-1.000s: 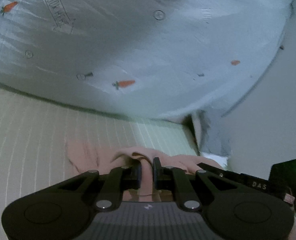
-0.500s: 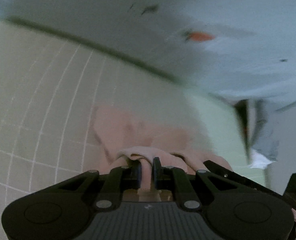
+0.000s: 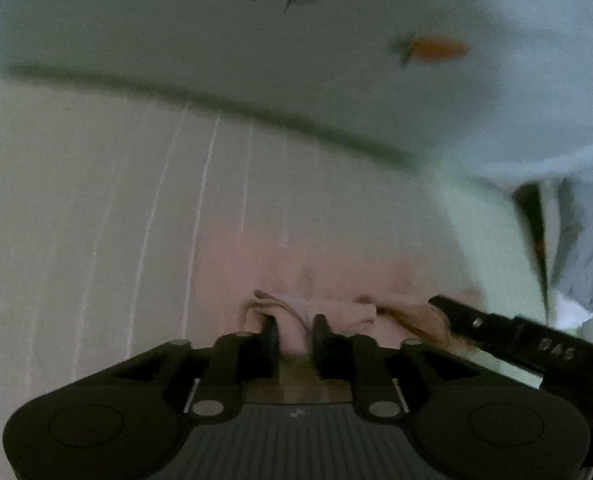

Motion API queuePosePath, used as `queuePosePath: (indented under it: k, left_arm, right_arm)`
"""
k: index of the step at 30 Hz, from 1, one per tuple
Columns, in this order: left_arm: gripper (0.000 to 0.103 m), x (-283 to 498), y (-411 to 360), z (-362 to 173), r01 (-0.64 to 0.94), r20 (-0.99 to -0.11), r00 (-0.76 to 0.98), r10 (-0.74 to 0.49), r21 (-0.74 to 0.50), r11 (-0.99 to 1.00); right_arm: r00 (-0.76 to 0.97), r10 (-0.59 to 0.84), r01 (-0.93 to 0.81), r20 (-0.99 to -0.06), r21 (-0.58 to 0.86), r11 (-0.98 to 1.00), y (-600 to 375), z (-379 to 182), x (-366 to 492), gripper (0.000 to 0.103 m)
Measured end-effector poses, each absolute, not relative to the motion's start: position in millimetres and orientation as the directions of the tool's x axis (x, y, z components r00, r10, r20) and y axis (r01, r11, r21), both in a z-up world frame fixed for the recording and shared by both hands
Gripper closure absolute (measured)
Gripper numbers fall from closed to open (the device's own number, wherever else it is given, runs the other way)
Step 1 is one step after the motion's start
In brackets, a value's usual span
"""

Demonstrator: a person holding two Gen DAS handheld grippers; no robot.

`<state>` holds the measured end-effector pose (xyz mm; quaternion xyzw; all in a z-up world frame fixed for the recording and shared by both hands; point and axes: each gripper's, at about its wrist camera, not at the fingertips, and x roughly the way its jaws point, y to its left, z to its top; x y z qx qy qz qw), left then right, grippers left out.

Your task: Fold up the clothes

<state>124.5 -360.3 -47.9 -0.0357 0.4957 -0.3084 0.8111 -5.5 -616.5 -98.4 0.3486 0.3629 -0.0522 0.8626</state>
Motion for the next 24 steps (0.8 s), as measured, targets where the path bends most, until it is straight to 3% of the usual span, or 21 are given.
queuePosePath:
  k: [1,2,4,7,10,14,17,18,20,24]
  left_arm:
    - [0.042,125,-358,-41,0.456,-0.765,0.358,-0.535,-0.357,0.815]
    - [0.035,126,-354,-35,0.440,-0.751,0.394,-0.530,-0.352,0.826]
    - [0.035,129,-347,-31,0.423,-0.747,0.418,-0.517,-0.343,0.839]
    - [0.027,127,-338,-47,0.403,-0.787,0.389,-0.479,-0.322,0.857]
    - [0.027,121,-328,-75,0.357,-0.845,0.299,-0.444,-0.332,0.873]
    - [0.027,105,-320,-98,0.325,-0.860,0.215,-0.464,-0.385,0.864]
    - [0.029,99,-319,-104,0.320,-0.846,0.195,-0.496,-0.423,0.848]
    - [0.029,98,-320,-105,0.319,-0.841,0.189,-0.507,-0.436,0.841]
    - [0.039,98,-321,-107,0.316,-0.832,0.179,-0.525,-0.457,0.832]
    - [0.043,95,-324,-110,0.310,-0.815,0.173,-0.553,-0.488,0.816]
  right_arm:
    - [0.768,0.125,0.350,-0.627,0.577,0.738,-619,-91,-10,0.051]
    - [0.796,0.078,0.364,-0.600,0.578,0.731,-621,-84,-15,0.032]
    - [0.821,0.005,0.390,-0.570,0.568,0.725,-624,-74,-23,0.030]
    - [0.791,-0.010,0.404,-0.612,0.510,0.760,-619,-73,-31,0.029]
    - [0.715,-0.005,0.401,-0.699,0.405,0.822,-603,-88,-36,0.029]
    - [0.629,0.070,0.432,-0.775,0.423,0.797,-593,-120,-43,0.029]
    - [0.610,0.101,0.453,-0.786,0.451,0.769,-590,-132,-46,0.027]
    - [0.612,0.106,0.452,-0.783,0.457,0.766,-589,-132,-45,0.021]
    - [0.615,0.109,0.450,-0.781,0.462,0.764,-589,-133,-44,0.020]
    - [0.611,0.087,0.440,-0.786,0.430,0.788,-581,-131,-37,0.018]
